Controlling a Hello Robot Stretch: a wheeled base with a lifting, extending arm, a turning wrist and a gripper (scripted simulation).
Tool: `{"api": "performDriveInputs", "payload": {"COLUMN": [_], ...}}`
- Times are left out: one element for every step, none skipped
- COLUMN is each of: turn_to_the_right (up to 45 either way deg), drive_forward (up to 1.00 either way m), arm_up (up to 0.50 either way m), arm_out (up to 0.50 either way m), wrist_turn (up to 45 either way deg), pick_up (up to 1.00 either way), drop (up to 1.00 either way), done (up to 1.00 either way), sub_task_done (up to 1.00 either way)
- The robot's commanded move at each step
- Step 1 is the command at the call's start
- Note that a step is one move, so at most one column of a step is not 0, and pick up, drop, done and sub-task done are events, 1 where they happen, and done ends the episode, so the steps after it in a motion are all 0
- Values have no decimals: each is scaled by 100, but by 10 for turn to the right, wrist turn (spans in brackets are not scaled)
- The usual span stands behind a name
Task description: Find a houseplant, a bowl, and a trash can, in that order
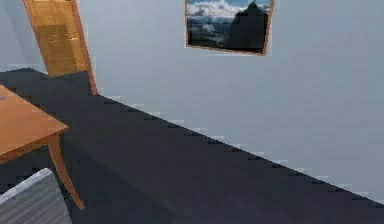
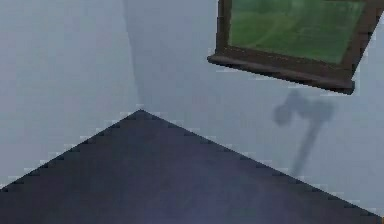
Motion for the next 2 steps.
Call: {"api": "performDriveInputs", "payload": {"turn_to_the_right": [0,-120], "drive_forward": [60,0], "arm_up": [0,0], "arm_out": [0,0], "wrist_turn": [0,0], "pick_up": [0,0], "drop": [0,0], "done": [0,0], "sub_task_done": [0,0]}}
